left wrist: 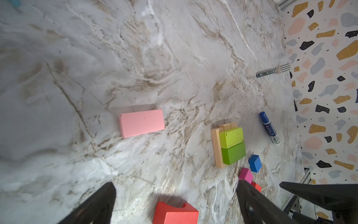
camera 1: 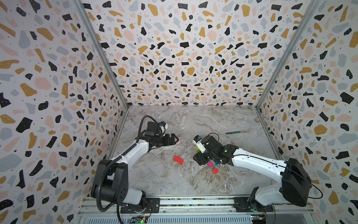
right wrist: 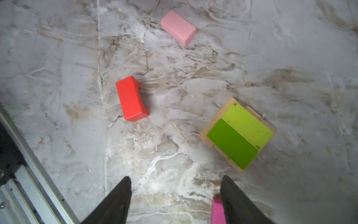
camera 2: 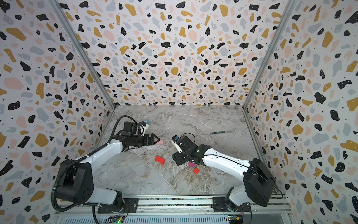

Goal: Build the wood block tower
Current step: 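Move the right gripper to the red block and grasp it, then lift the red block and carry it over the green blocks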

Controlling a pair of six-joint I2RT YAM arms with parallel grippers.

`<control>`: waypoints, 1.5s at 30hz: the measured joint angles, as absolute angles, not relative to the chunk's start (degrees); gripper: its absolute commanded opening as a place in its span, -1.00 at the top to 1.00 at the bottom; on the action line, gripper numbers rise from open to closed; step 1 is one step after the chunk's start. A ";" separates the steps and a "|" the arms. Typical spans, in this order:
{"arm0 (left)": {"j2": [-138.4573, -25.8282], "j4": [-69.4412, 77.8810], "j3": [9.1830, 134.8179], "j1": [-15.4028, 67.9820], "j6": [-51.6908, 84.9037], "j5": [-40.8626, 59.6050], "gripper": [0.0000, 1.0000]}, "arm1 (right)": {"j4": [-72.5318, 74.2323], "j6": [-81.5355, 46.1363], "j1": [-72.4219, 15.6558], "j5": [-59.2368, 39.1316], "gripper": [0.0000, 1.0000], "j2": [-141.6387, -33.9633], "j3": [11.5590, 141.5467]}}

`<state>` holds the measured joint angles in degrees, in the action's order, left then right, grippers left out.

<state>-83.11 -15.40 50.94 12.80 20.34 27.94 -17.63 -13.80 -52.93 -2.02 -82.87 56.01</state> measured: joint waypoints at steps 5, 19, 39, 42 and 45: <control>-83.70 -15.38 50.94 11.81 20.36 28.53 -0.96 | -14.70 -11.29 -55.11 -2.48 -0.24 -86.89 58.52; -83.99 -16.64 50.94 4.80 20.84 26.28 -0.96 | -10.72 -5.91 -60.01 -2.42 -0.05 -100.62 66.67; -83.96 -16.69 50.94 3.79 21.08 26.33 -0.96 | -8.80 -3.68 -61.41 -1.50 0.11 -110.72 70.94; -83.96 -16.69 50.94 3.79 21.23 26.50 -0.96 | -8.69 -3.73 -61.41 -1.21 0.13 -111.37 71.02; -83.94 -16.69 50.94 3.79 21.30 26.52 -0.96 | -8.69 -3.75 -61.41 -0.73 0.18 -111.59 71.07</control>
<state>-83.94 -16.69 50.94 3.79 21.30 26.52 -8.69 -3.75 -61.41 -0.73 -111.59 71.07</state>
